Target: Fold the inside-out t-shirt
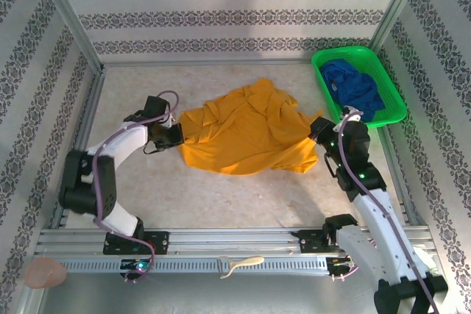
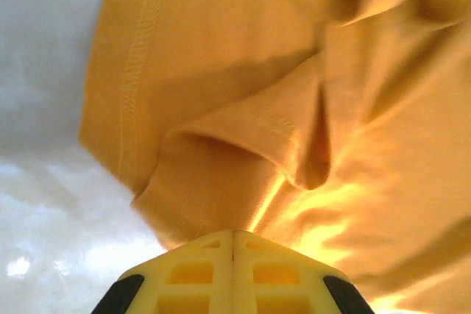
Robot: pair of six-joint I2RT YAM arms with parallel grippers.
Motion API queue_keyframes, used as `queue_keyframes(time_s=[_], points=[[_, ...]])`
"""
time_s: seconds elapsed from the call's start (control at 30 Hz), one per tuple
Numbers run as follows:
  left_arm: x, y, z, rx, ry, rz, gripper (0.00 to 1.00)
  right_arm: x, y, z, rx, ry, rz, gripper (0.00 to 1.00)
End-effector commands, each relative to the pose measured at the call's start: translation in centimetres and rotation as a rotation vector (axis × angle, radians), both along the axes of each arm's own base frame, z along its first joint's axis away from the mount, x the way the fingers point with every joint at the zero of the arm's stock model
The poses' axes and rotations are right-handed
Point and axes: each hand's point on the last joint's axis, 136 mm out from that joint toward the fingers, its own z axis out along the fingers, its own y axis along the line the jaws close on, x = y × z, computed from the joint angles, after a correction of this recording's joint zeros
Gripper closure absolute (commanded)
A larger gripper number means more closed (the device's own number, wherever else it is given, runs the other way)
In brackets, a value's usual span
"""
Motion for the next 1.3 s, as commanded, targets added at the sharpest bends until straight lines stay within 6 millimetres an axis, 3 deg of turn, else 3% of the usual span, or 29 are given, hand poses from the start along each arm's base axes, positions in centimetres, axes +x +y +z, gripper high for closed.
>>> queue_keyframes(time_s=[0.0,0.13,0.27,0.37,0.47,0.5,0.57,0.6,0.67,0.8,0.9,1.03,1.2,1.27], points=[[-1.9,-0.3,5.3,-0.04,-0.089,-0.023,1.0,-2.4,-0.4,0.6,0.007,0.013,0.002,1.0],[-3.1,0.0,9.6,-0.065,-0.181,0.001,1.0,-3.6,-1.0,0.5,0.02,0.016,-0.03,1.0],[-2.2,-0.6,12.0,-0.123,-0.226,0.02,1.0,-2.5,-0.8,0.1,0.037,0.04,-0.034,1.0],[0.2,-0.9,11.9,-0.118,-0.232,0.025,1.0,-0.1,-0.5,-0.1,0.04,0.057,-0.036,1.0],[2.9,-0.9,10.5,-0.1,-0.205,0.027,0.99,3.6,0.0,-0.1,0.016,0.065,-0.022,1.0],[3.7,-1.0,9.9,-0.101,-0.19,0.026,0.94,5.2,0.0,-0.2,-0.019,0.074,-0.019,1.0],[4.6,-0.9,9.0,-0.092,-0.18,0.032,0.82,7.7,0.5,-0.5,-0.071,0.1,0.035,0.58],[4.8,-0.7,8.6,-0.08,-0.172,0.038,0.73,8.4,0.6,-0.6,-0.097,0.125,0.056,0.45],[4.4,-0.2,7.9,-0.053,-0.157,0.046,0.59,8.6,0.7,-0.6,-0.125,0.153,0.073,0.37],[1.4,1.1,6.5,0.003,-0.122,0.059,0.42,5.5,0.4,-0.9,-0.201,0.187,0.071,0.28],[-1.5,2.2,4.5,0.053,-0.076,0.062,0.35,2.2,0.3,-2.7,-0.297,0.226,0.082,0.02],[-4.2,2.4,2.6,0.032,-0.03,0.075,0.31,-1.4,-0.3,-5.4,-0.282,0.264,0.063,0.02],[-5.5,2.2,1.7,0.004,-0.014,0.092,0.25,-6.0,0.5,-10.3,-0.173,0.416,0.114,0.02],[-5.8,2.2,1.6,0.002,-0.014,0.093,0.24,-7.6,1.4,-12.4,-0.101,0.476,0.146,0.12]])
